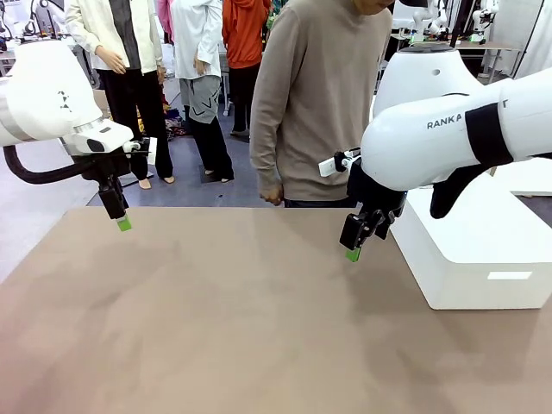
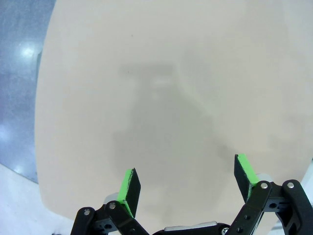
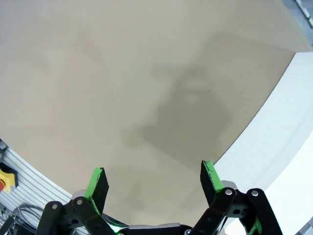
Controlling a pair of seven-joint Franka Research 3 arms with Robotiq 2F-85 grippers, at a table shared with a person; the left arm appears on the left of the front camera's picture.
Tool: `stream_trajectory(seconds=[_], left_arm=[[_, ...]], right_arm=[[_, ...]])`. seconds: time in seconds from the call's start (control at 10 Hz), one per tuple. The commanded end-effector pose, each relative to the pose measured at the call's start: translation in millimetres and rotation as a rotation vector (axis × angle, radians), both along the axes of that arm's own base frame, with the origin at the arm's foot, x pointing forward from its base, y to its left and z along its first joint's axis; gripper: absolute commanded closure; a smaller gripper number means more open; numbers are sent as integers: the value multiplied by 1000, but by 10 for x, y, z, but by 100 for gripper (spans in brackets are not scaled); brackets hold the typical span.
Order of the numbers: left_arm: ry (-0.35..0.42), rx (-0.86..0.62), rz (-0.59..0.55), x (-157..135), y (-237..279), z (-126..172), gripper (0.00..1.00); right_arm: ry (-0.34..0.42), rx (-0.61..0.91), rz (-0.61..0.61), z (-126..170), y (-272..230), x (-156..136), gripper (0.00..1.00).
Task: Pack the shoes into the box.
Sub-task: Press down on the lid of the Shoes Box.
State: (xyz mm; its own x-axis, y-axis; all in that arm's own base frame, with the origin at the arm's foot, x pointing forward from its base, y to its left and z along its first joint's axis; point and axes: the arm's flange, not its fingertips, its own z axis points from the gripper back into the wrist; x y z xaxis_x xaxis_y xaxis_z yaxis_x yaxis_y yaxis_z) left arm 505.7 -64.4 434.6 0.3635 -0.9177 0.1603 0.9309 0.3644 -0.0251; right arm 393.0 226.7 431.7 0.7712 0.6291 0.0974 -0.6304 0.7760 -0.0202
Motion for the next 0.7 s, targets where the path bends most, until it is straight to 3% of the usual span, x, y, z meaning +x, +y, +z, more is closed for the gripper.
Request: stream_trajectory(seconds=[0.0, 0.6], left_arm=[[0, 1, -4, -19, 27, 16, 0], [0, 1, -4, -19, 27, 16, 0]], right_arm=[[-3, 2, 1, 15, 16, 21, 0], [-3, 2, 1, 15, 16, 21, 0]])
